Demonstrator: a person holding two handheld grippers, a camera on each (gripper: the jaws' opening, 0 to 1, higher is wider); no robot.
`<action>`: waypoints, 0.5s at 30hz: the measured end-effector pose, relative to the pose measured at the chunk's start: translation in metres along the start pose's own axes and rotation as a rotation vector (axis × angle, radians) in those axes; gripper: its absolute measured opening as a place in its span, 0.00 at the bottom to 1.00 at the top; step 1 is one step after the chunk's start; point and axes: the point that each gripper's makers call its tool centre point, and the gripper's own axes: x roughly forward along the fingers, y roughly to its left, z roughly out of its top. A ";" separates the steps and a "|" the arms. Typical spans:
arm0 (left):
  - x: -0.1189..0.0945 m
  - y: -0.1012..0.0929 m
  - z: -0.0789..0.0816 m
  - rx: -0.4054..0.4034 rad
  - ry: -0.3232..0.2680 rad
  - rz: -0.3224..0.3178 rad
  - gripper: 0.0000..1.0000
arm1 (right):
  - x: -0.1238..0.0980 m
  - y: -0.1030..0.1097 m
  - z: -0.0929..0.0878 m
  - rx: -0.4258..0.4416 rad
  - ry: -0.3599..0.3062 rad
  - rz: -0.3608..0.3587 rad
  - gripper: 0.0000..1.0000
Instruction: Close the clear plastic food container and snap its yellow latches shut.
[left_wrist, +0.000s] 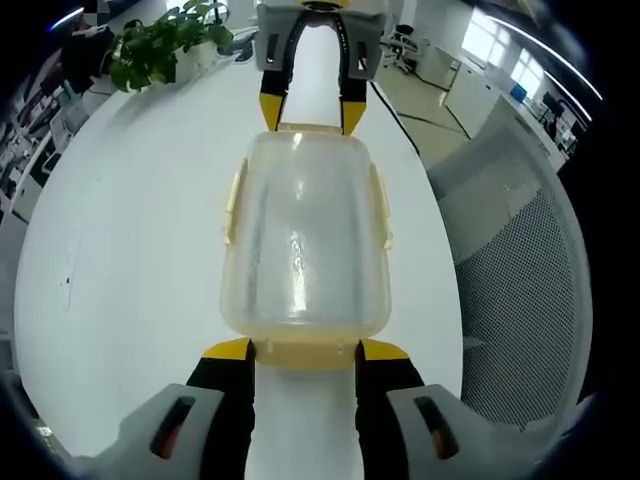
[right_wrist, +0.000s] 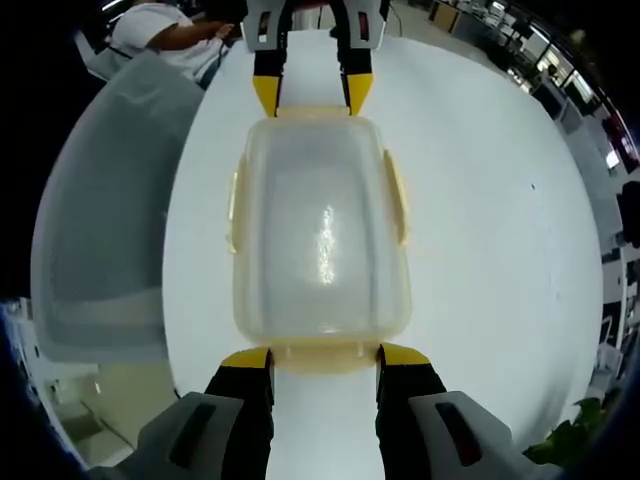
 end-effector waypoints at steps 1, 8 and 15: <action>0.001 0.000 0.000 -0.002 0.001 -0.002 0.37 | 0.000 0.000 -0.001 -0.001 0.003 0.000 0.38; -0.001 0.002 0.003 0.010 -0.003 0.004 0.37 | -0.001 -0.003 -0.003 0.005 0.006 0.005 0.38; 0.000 0.000 0.002 0.002 0.008 -0.004 0.37 | 0.000 0.000 -0.003 0.008 0.005 0.011 0.38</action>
